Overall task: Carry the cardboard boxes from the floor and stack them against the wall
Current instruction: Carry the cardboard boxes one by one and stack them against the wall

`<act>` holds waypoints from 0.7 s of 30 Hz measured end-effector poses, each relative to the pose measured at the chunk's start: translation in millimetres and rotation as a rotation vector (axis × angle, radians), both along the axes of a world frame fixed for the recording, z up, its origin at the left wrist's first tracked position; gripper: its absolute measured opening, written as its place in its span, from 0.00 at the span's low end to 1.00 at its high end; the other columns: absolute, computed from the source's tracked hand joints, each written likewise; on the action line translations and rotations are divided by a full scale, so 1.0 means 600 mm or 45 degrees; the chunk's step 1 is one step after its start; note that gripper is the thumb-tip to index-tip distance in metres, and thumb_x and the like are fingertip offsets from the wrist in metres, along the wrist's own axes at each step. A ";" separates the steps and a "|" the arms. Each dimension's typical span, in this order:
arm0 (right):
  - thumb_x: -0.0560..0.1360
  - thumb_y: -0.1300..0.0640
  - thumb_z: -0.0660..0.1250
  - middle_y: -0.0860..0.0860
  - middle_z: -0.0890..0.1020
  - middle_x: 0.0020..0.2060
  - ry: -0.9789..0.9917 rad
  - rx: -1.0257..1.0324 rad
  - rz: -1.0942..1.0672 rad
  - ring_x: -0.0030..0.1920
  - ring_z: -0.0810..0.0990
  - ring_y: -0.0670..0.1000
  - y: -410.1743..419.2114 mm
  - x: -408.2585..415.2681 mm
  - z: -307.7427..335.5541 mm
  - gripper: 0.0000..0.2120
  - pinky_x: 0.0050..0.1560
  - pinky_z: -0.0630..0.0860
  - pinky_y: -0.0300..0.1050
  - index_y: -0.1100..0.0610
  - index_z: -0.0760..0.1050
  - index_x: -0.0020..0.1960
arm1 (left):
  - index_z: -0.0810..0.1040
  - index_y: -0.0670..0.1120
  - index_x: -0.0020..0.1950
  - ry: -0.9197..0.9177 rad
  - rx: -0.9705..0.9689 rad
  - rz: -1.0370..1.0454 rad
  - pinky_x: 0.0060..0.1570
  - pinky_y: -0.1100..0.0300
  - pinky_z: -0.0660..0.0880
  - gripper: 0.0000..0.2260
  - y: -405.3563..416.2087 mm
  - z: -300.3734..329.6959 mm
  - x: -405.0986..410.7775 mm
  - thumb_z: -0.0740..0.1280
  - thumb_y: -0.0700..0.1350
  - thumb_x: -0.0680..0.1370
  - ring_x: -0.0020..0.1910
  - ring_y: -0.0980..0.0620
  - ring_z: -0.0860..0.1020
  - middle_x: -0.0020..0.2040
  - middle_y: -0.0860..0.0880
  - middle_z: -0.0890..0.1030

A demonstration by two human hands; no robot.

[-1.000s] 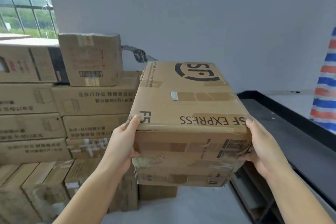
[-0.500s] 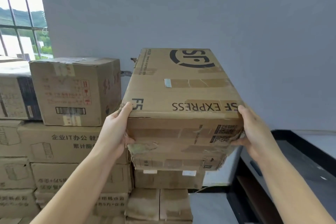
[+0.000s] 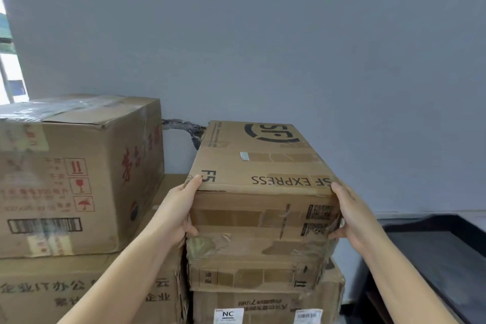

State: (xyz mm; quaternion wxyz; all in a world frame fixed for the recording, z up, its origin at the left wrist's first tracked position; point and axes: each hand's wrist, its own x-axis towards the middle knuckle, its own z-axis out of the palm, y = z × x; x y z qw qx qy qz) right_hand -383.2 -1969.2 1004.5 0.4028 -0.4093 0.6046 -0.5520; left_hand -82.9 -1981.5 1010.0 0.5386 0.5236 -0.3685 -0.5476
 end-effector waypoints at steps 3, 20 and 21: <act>0.80 0.43 0.56 0.37 0.74 0.51 0.047 -0.032 0.095 0.48 0.73 0.42 -0.031 0.017 0.001 0.10 0.39 0.76 0.54 0.37 0.67 0.61 | 0.70 0.50 0.70 0.020 0.071 -0.008 0.55 0.26 0.65 0.20 -0.029 -0.004 0.022 0.60 0.55 0.80 0.67 0.40 0.69 0.68 0.48 0.71; 0.79 0.45 0.59 0.47 0.66 0.73 0.042 -0.125 0.265 0.71 0.66 0.51 0.021 -0.041 -0.024 0.26 0.66 0.69 0.63 0.43 0.58 0.76 | 0.66 0.53 0.73 -0.262 -0.252 0.246 0.66 0.48 0.68 0.21 0.070 -0.046 0.002 0.60 0.54 0.80 0.67 0.53 0.69 0.70 0.53 0.70; 0.79 0.45 0.60 0.47 0.65 0.73 0.099 -0.165 0.242 0.70 0.66 0.50 0.034 -0.048 -0.030 0.27 0.67 0.69 0.61 0.43 0.57 0.75 | 0.65 0.54 0.73 -0.333 -0.311 0.286 0.67 0.50 0.67 0.21 0.088 -0.049 0.000 0.60 0.53 0.80 0.67 0.54 0.69 0.70 0.53 0.70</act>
